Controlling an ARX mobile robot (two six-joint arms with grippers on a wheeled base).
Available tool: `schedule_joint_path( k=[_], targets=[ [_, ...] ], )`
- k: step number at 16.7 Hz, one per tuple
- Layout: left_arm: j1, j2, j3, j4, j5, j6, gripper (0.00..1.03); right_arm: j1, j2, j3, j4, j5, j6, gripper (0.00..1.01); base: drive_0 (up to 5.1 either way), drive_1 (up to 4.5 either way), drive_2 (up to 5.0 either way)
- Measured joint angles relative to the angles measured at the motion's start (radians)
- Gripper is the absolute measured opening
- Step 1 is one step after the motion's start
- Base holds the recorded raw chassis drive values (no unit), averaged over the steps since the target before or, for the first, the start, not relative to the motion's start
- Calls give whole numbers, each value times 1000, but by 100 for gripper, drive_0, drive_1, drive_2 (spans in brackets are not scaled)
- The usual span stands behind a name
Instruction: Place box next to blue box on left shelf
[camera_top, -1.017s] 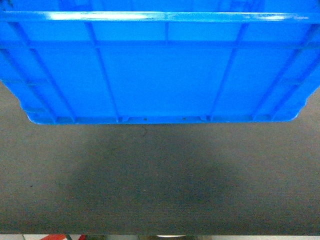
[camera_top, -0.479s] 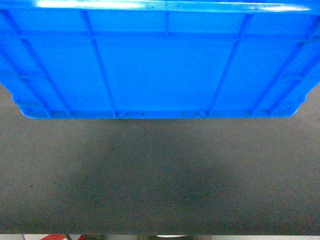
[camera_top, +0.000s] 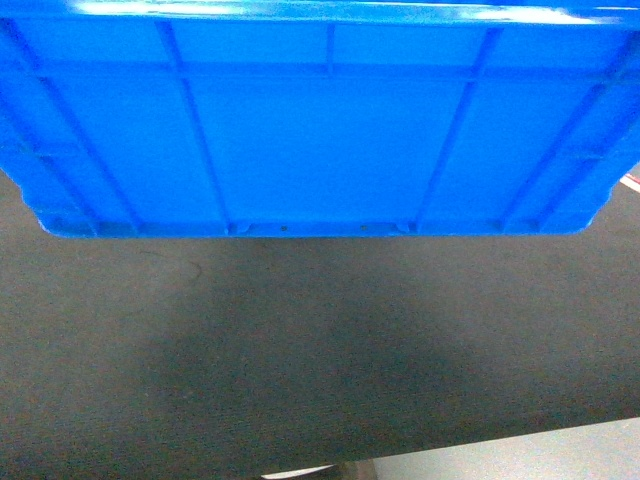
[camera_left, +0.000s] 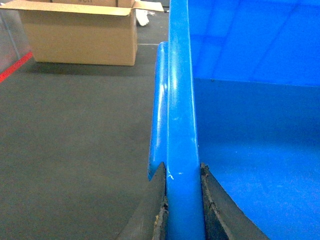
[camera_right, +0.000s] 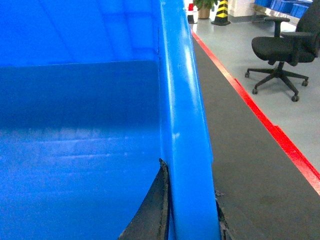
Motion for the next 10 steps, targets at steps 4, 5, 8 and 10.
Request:
schedule_joint_path(
  k=[4, 5, 8, 10],
  targets=[
    [0, 0, 0, 1, -1, 0, 10, 0, 0, 0, 3, -1, -1, 12, -172, -172, -172],
    [0, 0, 0, 1, -1, 0, 10, 0, 0, 0, 3, -1, -1, 12, -166, -166, -166],
    [0, 0, 0, 1, 0, 0, 10, 0, 0, 0, 2, -1, -1, 12, -158, -158, -158],
    [0, 0, 0, 1, -2, 0, 10, 0, 0, 0, 3, -2, -1, 12, -168, -168, -168]
  ],
)
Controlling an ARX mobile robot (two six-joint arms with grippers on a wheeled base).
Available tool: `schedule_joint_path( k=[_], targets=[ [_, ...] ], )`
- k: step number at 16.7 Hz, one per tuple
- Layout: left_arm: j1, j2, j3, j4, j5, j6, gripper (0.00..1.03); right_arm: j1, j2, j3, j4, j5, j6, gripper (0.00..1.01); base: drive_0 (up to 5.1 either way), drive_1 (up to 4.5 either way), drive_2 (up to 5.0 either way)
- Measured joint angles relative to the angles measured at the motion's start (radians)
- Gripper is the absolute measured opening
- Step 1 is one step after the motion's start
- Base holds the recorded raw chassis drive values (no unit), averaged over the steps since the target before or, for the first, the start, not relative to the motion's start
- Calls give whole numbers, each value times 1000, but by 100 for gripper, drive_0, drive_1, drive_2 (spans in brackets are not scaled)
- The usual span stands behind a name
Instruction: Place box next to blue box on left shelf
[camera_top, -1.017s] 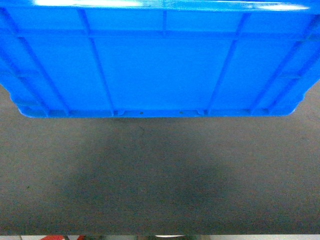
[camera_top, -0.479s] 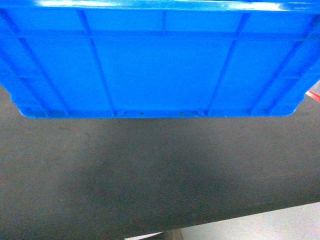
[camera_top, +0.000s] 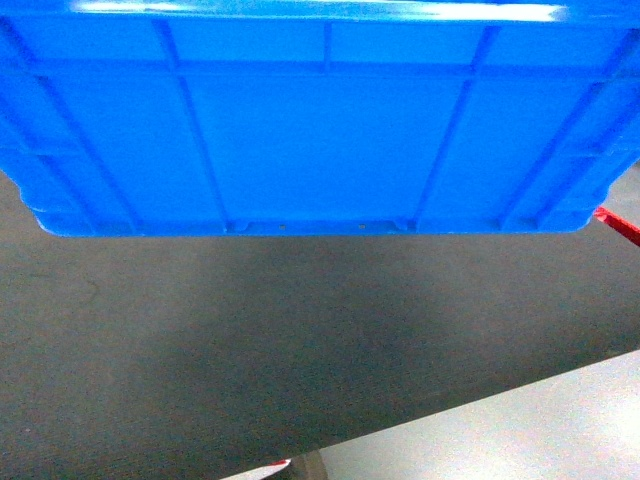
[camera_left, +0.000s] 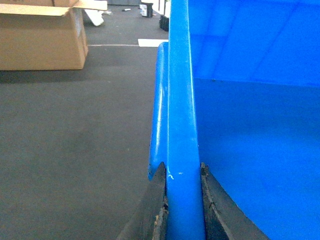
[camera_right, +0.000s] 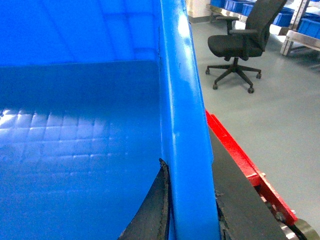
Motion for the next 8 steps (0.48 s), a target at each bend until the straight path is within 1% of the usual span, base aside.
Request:
schedule_joint_path(
  k=[8],
  targets=[
    [2, 0, 0, 0, 0, 0, 10, 0, 0, 0, 0, -5, 0, 11, -159, -159, -159]
  ],
)
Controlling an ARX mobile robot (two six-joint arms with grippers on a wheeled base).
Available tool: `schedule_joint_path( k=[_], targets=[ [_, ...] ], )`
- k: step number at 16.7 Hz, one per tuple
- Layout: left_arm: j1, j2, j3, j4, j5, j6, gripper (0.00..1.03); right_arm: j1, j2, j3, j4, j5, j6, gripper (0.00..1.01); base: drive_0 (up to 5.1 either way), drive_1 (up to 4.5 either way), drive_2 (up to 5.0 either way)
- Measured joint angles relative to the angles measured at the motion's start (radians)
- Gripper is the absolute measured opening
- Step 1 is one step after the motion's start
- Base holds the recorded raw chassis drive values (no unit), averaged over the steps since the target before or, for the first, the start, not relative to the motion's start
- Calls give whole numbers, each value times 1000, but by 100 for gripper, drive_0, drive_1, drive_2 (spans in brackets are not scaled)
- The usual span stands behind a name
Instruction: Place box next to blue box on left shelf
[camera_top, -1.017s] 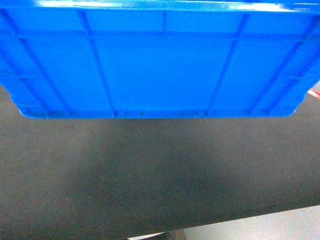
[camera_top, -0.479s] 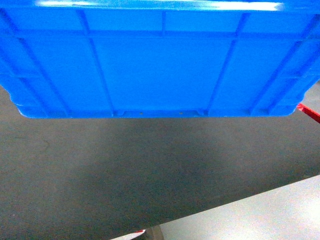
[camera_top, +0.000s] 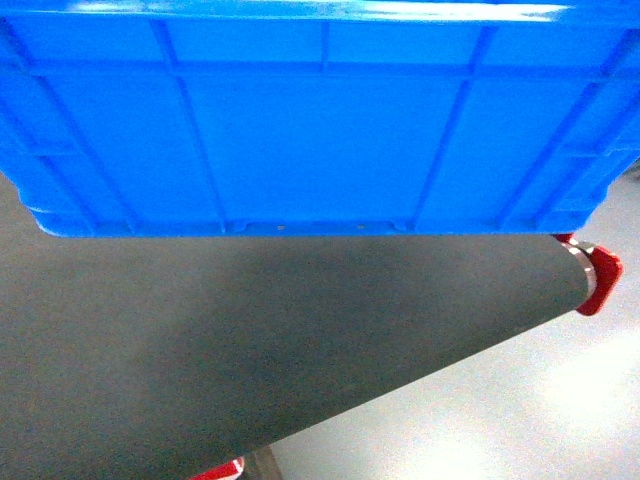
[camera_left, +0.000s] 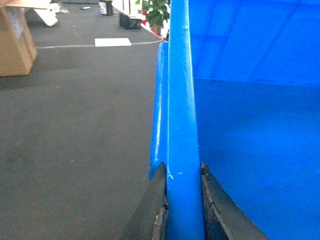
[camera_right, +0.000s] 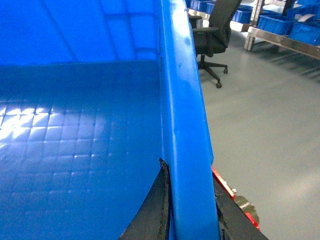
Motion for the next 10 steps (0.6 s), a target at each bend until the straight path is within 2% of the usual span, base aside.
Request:
schedule_joint_path(
  k=[10],
  targets=[
    [0, 0, 0, 0, 0, 0, 10, 0, 0, 0, -1, -4, 0, 11, -159, -159, -159]
  ],
)
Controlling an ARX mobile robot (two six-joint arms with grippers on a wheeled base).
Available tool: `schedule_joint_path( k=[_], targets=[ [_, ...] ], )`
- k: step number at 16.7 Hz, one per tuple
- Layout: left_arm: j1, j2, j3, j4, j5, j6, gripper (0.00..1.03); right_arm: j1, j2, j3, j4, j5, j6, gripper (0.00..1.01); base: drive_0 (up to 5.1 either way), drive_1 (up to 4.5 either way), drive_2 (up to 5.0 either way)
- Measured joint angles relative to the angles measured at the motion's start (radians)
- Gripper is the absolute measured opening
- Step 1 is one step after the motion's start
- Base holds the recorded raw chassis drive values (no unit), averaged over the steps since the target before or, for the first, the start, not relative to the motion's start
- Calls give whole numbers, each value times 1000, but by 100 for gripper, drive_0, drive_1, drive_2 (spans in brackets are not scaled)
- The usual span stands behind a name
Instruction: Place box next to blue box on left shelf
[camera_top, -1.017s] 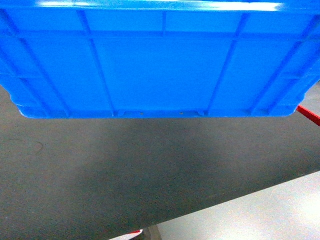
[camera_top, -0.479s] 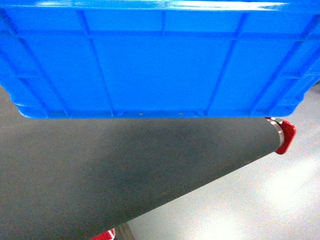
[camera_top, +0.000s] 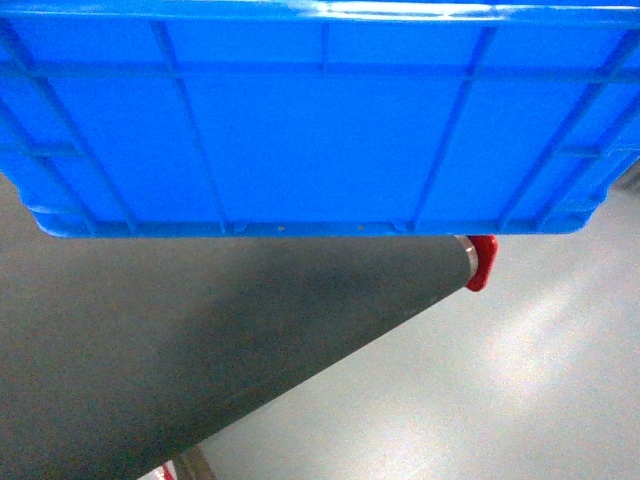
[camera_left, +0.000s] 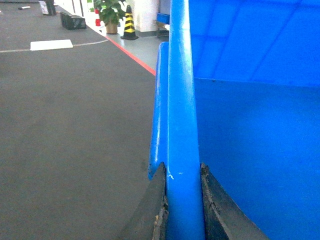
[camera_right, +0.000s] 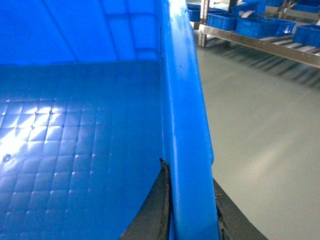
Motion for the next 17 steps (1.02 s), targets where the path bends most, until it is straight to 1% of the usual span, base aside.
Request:
schedule_joint_path(
  k=[17],
  targets=[
    [0, 0, 0, 1, -3, 0, 10, 0, 0, 0, 2, -6, 0, 11, -156, -156, -156]
  ],
)
